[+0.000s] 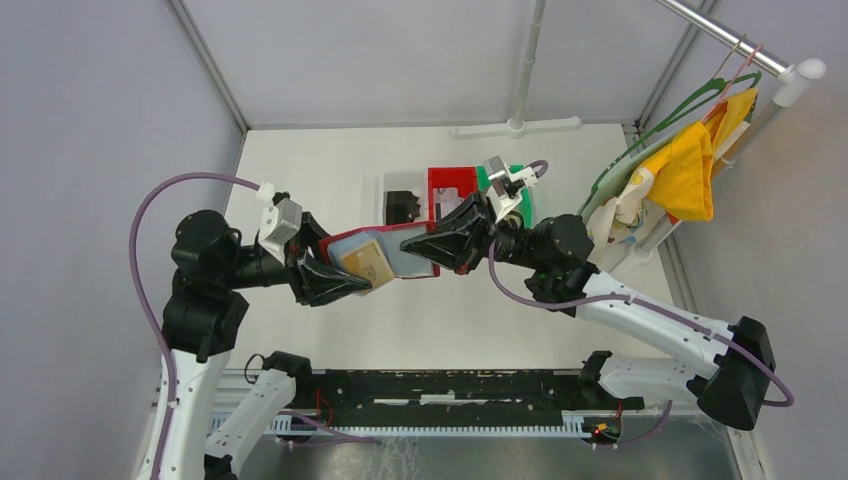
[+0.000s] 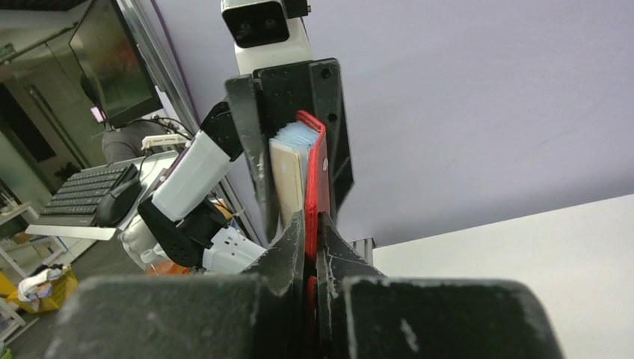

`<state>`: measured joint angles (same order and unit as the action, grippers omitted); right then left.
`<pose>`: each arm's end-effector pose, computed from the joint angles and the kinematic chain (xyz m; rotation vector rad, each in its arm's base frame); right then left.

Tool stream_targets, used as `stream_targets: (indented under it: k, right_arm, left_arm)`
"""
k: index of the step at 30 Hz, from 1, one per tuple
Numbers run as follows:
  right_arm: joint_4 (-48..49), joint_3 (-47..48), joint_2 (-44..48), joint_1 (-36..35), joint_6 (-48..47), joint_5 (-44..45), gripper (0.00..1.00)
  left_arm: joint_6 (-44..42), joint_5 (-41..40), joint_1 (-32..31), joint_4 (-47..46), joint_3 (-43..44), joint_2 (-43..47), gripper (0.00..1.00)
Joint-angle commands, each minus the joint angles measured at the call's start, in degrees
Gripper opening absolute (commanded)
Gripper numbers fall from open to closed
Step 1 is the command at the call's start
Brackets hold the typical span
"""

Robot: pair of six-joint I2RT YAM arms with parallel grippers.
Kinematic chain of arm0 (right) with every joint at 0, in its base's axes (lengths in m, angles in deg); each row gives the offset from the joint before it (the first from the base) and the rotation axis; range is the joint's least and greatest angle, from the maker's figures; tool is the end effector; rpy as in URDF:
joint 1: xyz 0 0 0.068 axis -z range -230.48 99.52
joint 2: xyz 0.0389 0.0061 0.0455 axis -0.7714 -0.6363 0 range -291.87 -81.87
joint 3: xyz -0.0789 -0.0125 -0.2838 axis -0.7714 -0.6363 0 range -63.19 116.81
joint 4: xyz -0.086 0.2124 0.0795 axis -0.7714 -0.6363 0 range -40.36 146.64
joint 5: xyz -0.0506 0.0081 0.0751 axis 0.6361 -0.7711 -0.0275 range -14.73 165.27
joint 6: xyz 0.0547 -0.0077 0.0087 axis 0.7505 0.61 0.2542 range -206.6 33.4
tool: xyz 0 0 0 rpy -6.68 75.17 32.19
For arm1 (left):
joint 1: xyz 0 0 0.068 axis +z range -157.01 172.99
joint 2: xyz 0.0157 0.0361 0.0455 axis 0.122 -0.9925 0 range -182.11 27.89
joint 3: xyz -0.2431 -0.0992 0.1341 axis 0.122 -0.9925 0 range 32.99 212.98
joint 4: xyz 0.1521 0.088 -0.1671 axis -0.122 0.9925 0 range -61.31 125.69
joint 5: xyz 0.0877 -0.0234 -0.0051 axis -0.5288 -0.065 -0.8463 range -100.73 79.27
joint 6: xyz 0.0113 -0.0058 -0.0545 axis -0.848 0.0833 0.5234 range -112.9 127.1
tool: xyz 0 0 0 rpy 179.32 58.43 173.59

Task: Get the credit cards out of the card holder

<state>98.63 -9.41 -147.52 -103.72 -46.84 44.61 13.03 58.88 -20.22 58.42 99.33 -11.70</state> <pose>0.1200 0.1935 0.4410 -0.6928 1.1009 1.7009 0.0502 -0.0489 0.4463 1.0452 1.3838 -1.2205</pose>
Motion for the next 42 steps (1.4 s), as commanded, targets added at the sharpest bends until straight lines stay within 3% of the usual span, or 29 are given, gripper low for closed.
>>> stream_targets:
  k: [1, 8, 9, 11, 12, 17, 21, 26, 31, 37, 42]
  right_arm:
    - [12.3, -2.8, 2.2, -0.3, 4.5, 3.3, 0.0]
    - [18.2, -5.3, 1.1, -0.8, 6.0, 4.8, 0.0]
    - [18.2, -5.3, 1.1, -0.9, 6.0, 5.0, 0.0]
    - [18.6, -5.5, 1.3, -0.9, 6.0, 5.3, 0.0]
    - [19.1, -5.8, 1.4, -0.9, 6.1, 5.5, 0.0]
    - [20.2, -7.2, 2.3, -0.8, 6.8, 6.2, 0.0]
    - [22.9, -7.7, 2.2, -1.0, 8.2, 6.7, 0.0]
    - [23.7, -6.0, 1.0, -0.9, 8.7, 6.7, 0.0]
    - [22.5, -4.8, 0.9, -1.0, 8.0, 6.7, 0.0]
    - [23.6, -6.2, 0.9, -1.0, 7.8, 7.4, 0.0]
    - [22.1, -6.5, 1.4, -1.0, 6.6, 9.1, 0.0]
  left_arm:
    - [3.8, 0.1, 0.0, -5.3, -0.4, 0.5, 0.41]
    - [10.8, -1.9, 0.0, -14.0, -4.7, 0.7, 0.38]
    - [11.0, -2.0, 0.0, -14.0, -4.7, 0.3, 0.42]
    - [11.5, -2.1, 0.0, -14.0, -4.5, -0.4, 0.62]
    - [11.7, -2.1, 0.0, -14.1, -4.4, -0.6, 0.66]
    - [14.2, -1.3, 0.0, -16.0, -4.8, -0.4, 0.71]
    - [22.5, -1.6, 0.0, -24.1, -7.2, 0.1, 0.73]
    - [36.8, -3.9, 0.0, -41.7, -13.3, 0.1, 0.76]
    - [38.1, -4.0, -0.1, -43.1, -10.7, -1.9, 0.6]
    - [37.4, -3.7, -0.2, -43.0, -10.6, -0.4, 0.24]
    - [30.9, -3.5, -0.3, -34.5, -8.0, 1.0, 0.18]
